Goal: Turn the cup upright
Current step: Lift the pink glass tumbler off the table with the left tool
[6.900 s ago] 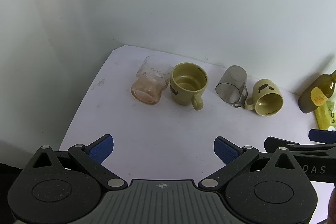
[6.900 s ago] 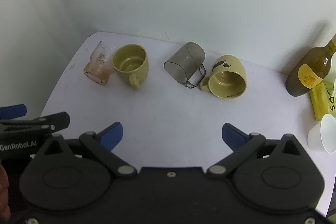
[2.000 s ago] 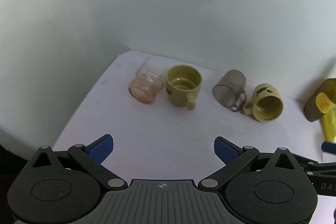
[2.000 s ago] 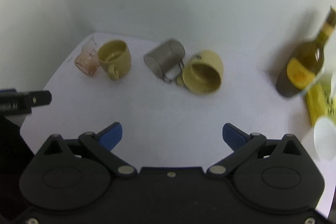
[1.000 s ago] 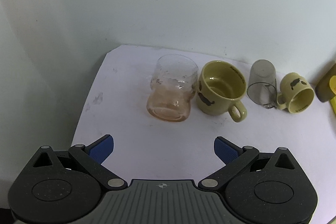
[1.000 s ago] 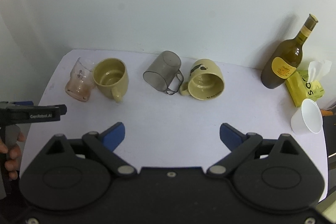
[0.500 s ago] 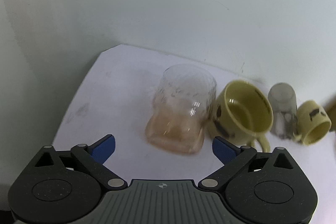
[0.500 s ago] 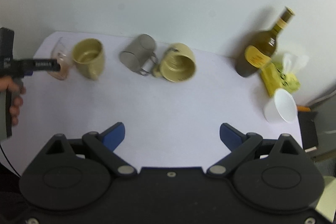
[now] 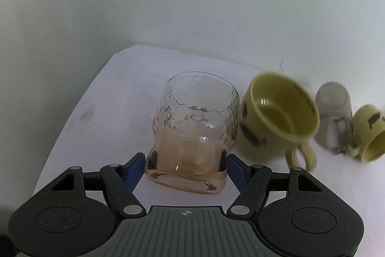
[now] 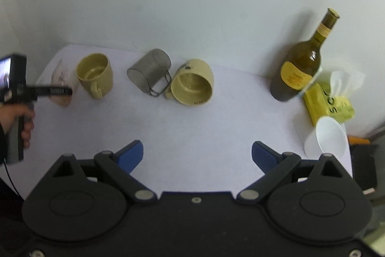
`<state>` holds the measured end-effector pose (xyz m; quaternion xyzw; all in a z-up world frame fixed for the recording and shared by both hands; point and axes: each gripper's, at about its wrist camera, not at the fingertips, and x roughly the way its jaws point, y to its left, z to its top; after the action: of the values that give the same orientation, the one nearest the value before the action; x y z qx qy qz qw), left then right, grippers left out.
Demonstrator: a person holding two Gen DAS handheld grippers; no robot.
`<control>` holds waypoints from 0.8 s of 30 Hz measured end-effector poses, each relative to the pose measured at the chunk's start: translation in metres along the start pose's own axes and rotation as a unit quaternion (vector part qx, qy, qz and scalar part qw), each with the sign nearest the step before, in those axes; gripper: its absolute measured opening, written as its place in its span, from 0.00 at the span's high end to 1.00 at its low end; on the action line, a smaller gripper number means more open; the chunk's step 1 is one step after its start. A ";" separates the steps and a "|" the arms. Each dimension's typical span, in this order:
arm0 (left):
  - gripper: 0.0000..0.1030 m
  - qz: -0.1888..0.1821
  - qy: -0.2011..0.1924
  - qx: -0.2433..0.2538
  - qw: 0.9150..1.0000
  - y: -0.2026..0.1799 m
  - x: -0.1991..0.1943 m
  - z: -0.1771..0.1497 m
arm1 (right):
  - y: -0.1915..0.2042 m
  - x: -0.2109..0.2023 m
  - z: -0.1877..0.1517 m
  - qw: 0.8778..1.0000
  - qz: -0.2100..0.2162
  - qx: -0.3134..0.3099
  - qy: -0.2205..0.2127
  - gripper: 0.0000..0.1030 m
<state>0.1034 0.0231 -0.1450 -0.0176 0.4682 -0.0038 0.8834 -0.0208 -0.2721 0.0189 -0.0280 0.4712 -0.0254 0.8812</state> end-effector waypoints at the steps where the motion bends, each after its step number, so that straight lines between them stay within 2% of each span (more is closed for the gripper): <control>1: 0.35 0.009 0.005 -0.005 1.000 -0.005 -0.008 -0.011 | -0.008 0.004 0.001 1.000 0.019 -0.007 -0.003 0.05; 6: 0.35 0.028 0.023 -0.021 0.999 -0.037 -0.033 -0.047 | -0.024 0.012 -0.003 0.998 0.056 -0.033 -0.009 0.05; 12: 0.35 0.030 0.047 -0.020 0.998 -0.109 -0.045 -0.073 | -0.041 0.032 -0.020 0.994 0.102 -0.038 0.015 0.05; 15: 0.35 0.022 0.046 0.009 0.999 -0.149 -0.043 -0.075 | -0.039 0.040 -0.031 0.994 0.088 -0.066 0.013 0.06; 16: 0.33 0.017 0.050 0.018 0.998 -0.159 -0.041 -0.076 | -0.039 0.042 -0.035 0.995 0.066 -0.071 0.011 0.05; 18: 0.32 0.006 0.062 0.026 0.998 -0.167 -0.037 -0.074 | -0.040 0.042 -0.038 0.997 0.055 -0.054 0.008 0.05; 20: 0.30 -0.020 0.077 0.018 0.997 -0.171 -0.036 -0.068 | -0.041 0.049 -0.042 0.998 0.050 -0.019 0.019 0.05; 21: 0.30 -0.055 0.083 0.023 0.995 -0.168 -0.045 -0.064 | -0.039 0.053 -0.044 0.999 0.046 -0.006 0.027 0.05; 22: 0.29 -0.079 0.082 0.029 0.993 -0.164 -0.054 -0.061 | -0.038 0.058 -0.046 0.998 0.043 0.009 0.036 0.05; 23: 0.27 -0.088 0.081 0.030 0.992 -0.164 -0.060 -0.061 | -0.035 0.062 -0.048 0.998 0.046 0.022 0.040 0.05; 24: 0.23 -0.120 0.074 0.032 0.989 -0.154 -0.073 -0.056 | -0.030 0.067 -0.049 0.997 0.055 0.030 0.040 0.05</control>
<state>0.0176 -0.1304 -0.1106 -0.0452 0.5262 -0.1264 0.8397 -0.0252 -0.3078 -0.0622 0.0257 0.5062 0.0076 0.8620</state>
